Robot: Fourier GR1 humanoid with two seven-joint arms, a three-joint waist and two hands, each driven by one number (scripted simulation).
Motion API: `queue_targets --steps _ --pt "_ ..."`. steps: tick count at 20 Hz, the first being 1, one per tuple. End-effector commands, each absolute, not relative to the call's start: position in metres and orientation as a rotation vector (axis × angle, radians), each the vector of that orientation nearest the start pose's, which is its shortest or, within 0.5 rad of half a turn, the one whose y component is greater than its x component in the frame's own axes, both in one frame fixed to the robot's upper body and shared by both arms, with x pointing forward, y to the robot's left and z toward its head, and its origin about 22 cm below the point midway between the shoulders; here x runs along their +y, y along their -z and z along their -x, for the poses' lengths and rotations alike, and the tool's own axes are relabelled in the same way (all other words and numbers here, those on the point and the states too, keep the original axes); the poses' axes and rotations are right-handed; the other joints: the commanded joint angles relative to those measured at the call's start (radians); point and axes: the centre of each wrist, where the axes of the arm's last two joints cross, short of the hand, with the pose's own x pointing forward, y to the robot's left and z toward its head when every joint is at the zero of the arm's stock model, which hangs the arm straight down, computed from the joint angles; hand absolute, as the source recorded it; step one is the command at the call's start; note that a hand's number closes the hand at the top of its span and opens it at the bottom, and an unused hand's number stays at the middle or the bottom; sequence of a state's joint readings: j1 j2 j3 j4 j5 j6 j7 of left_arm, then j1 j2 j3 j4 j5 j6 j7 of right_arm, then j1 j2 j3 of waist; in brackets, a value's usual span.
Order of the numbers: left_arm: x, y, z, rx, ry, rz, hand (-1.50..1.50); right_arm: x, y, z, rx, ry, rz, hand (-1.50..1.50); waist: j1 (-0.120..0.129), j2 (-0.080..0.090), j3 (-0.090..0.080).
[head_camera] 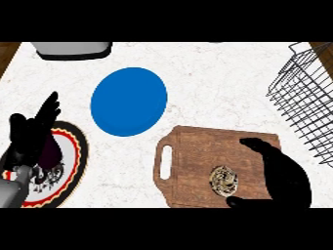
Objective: Pick the cupcake from the cutting board and place it in the basket
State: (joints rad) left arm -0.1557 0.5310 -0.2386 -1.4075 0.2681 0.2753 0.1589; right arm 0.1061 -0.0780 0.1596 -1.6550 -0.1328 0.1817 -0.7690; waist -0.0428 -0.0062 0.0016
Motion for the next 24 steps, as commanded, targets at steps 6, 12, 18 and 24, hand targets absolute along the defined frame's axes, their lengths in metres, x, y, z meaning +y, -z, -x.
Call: queue_targets --steps 6,12,18,24 --pt "0.291 -0.03 -0.282 -1.34 0.18 -0.318 0.0 -0.321 -0.049 -0.178 -2.026 -0.675 0.397 -1.5 -0.02 0.0 -0.009" --pt "0.28 -0.031 -0.284 -1.349 0.18 -0.281 0.0 -0.335 -0.093 -0.154 -1.665 -1.098 0.313 -1.5 0.008 0.003 -0.007" --pt "0.273 -0.023 -0.285 -1.345 0.202 -0.287 0.0 -0.324 -0.14 -0.129 -1.588 -1.164 0.18 -1.5 0.024 0.003 -0.003" --pt "0.292 -0.029 -0.292 -1.344 0.201 -0.283 0.0 -0.331 -0.126 -0.12 -1.572 -1.089 0.218 -1.5 0.034 0.004 -0.002"
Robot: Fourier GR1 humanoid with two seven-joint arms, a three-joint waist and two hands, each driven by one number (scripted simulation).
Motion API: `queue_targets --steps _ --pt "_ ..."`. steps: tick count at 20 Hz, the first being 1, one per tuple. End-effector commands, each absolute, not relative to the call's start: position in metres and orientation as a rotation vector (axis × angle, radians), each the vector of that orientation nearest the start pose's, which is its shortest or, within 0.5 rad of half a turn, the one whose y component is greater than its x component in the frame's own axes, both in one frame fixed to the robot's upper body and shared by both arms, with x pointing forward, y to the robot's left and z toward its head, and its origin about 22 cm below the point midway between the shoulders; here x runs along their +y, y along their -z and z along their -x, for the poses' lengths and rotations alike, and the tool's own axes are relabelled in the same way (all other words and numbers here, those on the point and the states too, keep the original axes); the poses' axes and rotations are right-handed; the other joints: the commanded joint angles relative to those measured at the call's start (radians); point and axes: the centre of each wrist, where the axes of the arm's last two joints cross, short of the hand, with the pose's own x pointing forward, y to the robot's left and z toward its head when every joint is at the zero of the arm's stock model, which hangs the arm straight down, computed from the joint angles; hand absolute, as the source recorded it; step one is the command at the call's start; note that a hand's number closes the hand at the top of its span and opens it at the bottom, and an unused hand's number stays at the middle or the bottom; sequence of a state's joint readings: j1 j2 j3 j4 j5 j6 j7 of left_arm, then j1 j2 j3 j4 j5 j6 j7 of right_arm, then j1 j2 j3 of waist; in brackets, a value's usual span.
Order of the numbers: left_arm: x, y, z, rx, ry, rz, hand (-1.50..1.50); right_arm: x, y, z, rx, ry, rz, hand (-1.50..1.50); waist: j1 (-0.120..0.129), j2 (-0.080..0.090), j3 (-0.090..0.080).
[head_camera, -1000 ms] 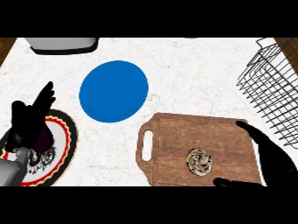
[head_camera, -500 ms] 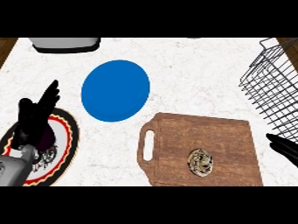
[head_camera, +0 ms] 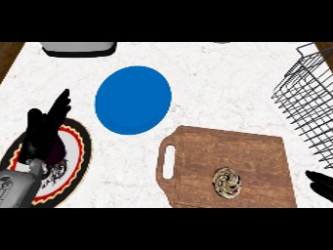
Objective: Pick the cupcake from the cutting board and place it in the basket
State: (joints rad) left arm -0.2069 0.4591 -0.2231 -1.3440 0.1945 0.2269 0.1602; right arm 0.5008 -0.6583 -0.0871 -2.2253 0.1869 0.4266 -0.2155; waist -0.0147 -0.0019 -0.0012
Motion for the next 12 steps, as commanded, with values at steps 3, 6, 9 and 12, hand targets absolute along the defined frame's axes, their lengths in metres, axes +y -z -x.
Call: queue_targets --steps 3,6,9,12 --pt "0.286 -0.025 -0.295 -1.364 0.207 -0.282 0.0 -0.323 -0.121 -0.114 -1.592 -1.037 0.24 -1.5 0.004 0.0 0.001" --pt "0.29 -0.021 -0.282 -1.364 0.218 -0.264 0.0 -0.313 -0.123 -0.114 -1.634 -0.987 0.318 -1.5 0.007 0.0 0.001" --pt "0.286 -0.028 -0.298 -1.345 0.206 -0.263 0.0 -0.307 -0.116 -0.139 -1.639 -0.967 0.327 -1.5 0.011 0.002 0.001" --pt "0.272 -0.011 -0.279 -1.363 0.199 -0.281 0.0 -0.314 -0.094 -0.135 -1.631 -0.988 0.339 -1.5 0.011 0.001 0.001"
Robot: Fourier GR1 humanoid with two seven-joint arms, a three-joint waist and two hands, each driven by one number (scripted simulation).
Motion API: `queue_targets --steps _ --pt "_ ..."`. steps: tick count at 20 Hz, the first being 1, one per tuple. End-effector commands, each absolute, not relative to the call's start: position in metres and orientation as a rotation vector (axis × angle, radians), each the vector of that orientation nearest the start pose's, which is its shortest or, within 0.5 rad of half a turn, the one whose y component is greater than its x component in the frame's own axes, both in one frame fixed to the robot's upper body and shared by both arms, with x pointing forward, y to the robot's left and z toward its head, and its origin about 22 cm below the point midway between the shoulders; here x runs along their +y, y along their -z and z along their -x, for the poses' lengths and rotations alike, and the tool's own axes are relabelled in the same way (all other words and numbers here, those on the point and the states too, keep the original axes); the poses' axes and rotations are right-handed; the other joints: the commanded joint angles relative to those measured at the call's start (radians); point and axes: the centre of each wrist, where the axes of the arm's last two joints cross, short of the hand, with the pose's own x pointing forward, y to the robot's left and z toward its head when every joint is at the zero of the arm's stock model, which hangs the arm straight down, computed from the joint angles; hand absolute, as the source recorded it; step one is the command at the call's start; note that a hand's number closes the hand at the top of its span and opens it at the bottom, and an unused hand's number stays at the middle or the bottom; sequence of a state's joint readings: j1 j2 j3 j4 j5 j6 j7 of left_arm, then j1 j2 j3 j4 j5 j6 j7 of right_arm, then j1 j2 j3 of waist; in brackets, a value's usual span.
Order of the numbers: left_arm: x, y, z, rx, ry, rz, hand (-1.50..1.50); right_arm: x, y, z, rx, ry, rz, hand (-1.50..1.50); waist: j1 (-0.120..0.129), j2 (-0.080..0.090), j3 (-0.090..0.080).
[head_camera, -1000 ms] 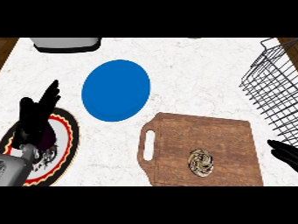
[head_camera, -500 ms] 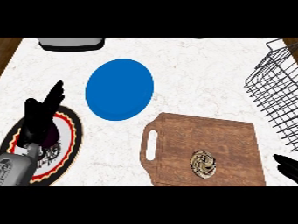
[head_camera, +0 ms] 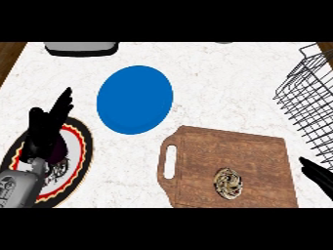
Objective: Pick the cupcake from the cutting board and place it in the basket
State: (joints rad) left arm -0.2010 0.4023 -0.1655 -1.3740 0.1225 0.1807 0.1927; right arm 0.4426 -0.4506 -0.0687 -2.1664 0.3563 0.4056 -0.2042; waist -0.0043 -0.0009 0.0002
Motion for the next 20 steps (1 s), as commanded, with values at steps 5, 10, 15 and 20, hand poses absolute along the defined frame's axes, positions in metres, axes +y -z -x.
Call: queue_targets --steps 5,10,15,20 --pt "0.27 -0.023 -0.304 -1.356 0.211 -0.275 0.0 -0.288 -0.061 -0.16 -1.597 -0.987 0.291 -1.5 0.001 0.002 0.0" --pt "0.282 -0.031 -0.289 -1.357 0.203 -0.259 0.0 -0.286 -0.046 -0.168 -1.598 -0.994 0.279 -1.5 0.004 0.0 0.0" --pt "0.287 -0.014 -0.295 -1.353 0.219 -0.284 0.0 -0.273 -0.028 -0.183 -1.612 -0.982 0.291 -1.5 0.002 0.001 0.0" --pt "0.276 -0.019 -0.291 -1.36 0.205 -0.291 0.0 -0.257 -0.022 -0.182 -1.607 -0.977 0.283 -1.5 0.003 0.0 0.0"
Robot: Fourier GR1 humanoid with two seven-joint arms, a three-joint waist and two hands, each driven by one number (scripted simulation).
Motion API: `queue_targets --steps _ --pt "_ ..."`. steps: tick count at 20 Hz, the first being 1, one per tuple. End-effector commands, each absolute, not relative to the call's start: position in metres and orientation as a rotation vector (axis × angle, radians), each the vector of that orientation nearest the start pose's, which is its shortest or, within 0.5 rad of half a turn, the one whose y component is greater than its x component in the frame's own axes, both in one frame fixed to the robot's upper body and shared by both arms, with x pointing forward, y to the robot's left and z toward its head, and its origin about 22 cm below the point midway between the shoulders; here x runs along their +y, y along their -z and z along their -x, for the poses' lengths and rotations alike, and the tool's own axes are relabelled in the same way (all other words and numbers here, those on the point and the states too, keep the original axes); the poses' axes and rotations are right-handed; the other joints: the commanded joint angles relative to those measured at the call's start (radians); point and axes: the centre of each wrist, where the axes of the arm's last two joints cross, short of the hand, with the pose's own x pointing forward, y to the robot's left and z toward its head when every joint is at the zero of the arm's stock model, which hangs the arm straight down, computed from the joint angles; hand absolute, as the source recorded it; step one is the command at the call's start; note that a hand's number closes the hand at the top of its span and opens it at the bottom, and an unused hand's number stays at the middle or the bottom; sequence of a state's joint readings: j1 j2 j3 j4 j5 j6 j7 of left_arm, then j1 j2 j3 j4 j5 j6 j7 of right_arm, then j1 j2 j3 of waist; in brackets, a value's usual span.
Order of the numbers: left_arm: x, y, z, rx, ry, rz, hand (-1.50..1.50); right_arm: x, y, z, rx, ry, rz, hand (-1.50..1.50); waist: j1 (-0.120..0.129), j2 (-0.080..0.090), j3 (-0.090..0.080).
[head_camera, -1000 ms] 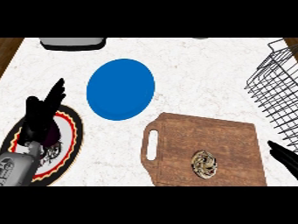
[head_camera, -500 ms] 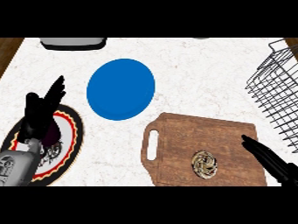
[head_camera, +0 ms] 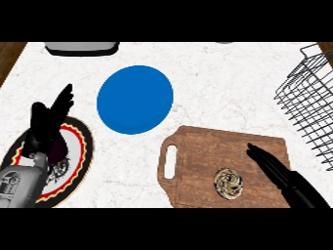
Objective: Pick the cupcake from the cutting board and place it in the basket
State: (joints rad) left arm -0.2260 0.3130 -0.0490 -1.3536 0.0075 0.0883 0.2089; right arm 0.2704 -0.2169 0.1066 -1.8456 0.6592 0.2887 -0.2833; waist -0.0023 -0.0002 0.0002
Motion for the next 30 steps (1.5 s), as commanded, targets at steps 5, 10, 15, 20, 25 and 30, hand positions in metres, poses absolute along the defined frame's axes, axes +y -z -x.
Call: queue_targets --steps 5,10,15,20,25,30 --pt "0.277 -0.008 -0.308 -1.356 0.216 -0.269 0.0 -0.234 -0.014 -0.187 -1.628 -0.989 0.28 -1.5 -0.003 0.001 0.0" --pt "0.28 -0.036 -0.28 -1.354 0.208 -0.276 0.0 -0.246 -0.005 -0.206 -1.601 -0.983 0.31 -1.5 0.006 -0.001 0.0" --pt "0.281 -0.014 -0.291 -1.359 0.192 -0.283 0.0 -0.216 -0.002 -0.194 -1.546 -1.01 0.276 -1.5 0.001 0.0 0.0" --pt "0.278 -0.028 -0.294 -1.359 0.204 -0.27 0.0 -0.236 0.016 -0.192 -1.535 -1.027 0.251 -1.5 0.001 0.0 0.0" --pt "0.278 -0.029 -0.291 -1.354 0.199 -0.29 0.0 -0.219 0.012 -0.211 -1.54 -1.014 0.254 -1.5 0.002 0.0 0.0" --pt "0.294 -0.023 -0.294 -1.346 0.207 -0.274 0.0 -0.214 0.031 -0.21 -1.546 -1.0 0.249 -1.5 0.001 0.0 0.0"
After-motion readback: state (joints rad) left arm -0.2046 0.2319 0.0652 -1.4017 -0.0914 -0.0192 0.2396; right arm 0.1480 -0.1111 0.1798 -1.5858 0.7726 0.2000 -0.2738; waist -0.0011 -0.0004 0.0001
